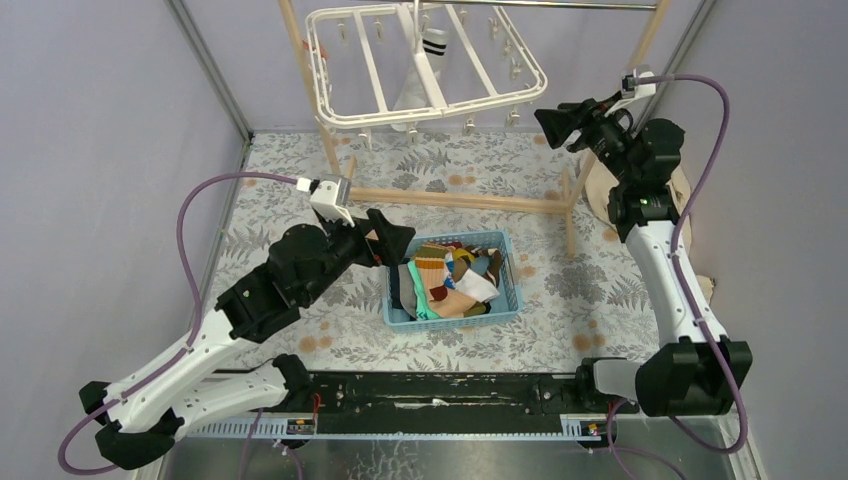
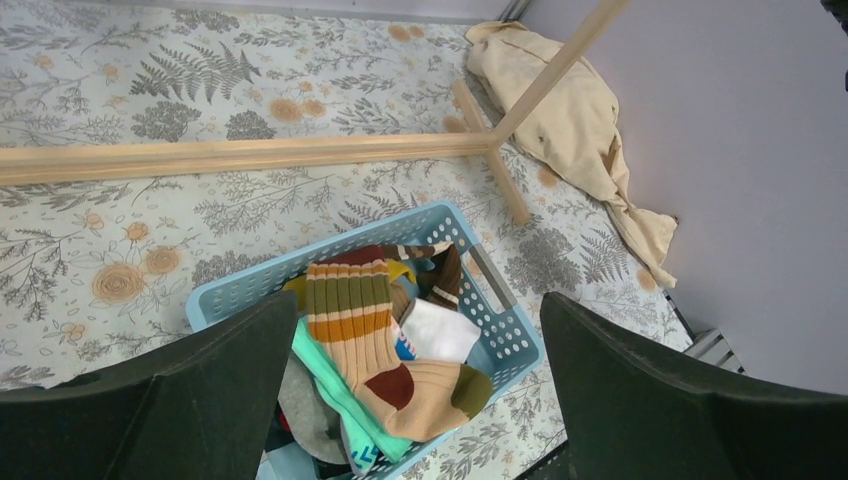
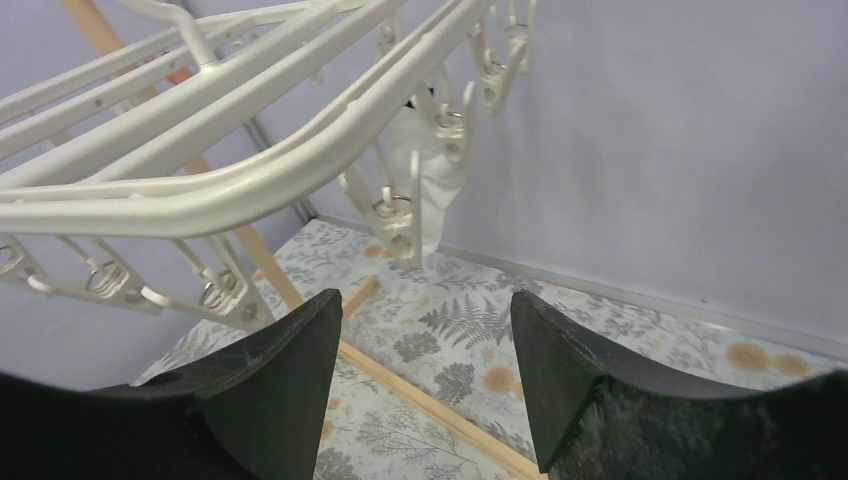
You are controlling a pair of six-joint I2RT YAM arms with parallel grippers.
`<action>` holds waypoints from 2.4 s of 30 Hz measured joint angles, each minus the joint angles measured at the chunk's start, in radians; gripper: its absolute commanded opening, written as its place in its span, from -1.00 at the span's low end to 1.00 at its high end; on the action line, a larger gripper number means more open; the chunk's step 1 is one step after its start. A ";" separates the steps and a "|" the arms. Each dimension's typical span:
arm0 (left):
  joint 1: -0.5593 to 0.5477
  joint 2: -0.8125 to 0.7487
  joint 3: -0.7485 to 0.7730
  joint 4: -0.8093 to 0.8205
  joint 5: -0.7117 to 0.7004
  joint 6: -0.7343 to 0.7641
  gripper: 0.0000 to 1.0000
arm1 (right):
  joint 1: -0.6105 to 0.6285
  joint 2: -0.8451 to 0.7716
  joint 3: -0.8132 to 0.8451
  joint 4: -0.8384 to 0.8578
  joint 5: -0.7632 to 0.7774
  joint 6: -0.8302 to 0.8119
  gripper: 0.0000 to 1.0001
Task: Remove the socks clipped to the hanger
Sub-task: Place the sock in the bin, then adjust the hanger on the clothesline.
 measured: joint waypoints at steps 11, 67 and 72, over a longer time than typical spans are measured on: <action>0.000 0.005 -0.010 -0.015 0.013 -0.012 0.97 | -0.003 0.185 0.120 0.217 -0.180 0.105 0.35; 0.000 -0.037 -0.031 -0.064 0.013 -0.024 0.97 | 0.483 -0.122 0.058 -0.084 0.013 -0.198 -0.64; 0.000 -0.060 -0.043 -0.069 0.003 -0.025 0.97 | 0.629 -0.072 0.133 -0.151 0.141 -0.299 -0.64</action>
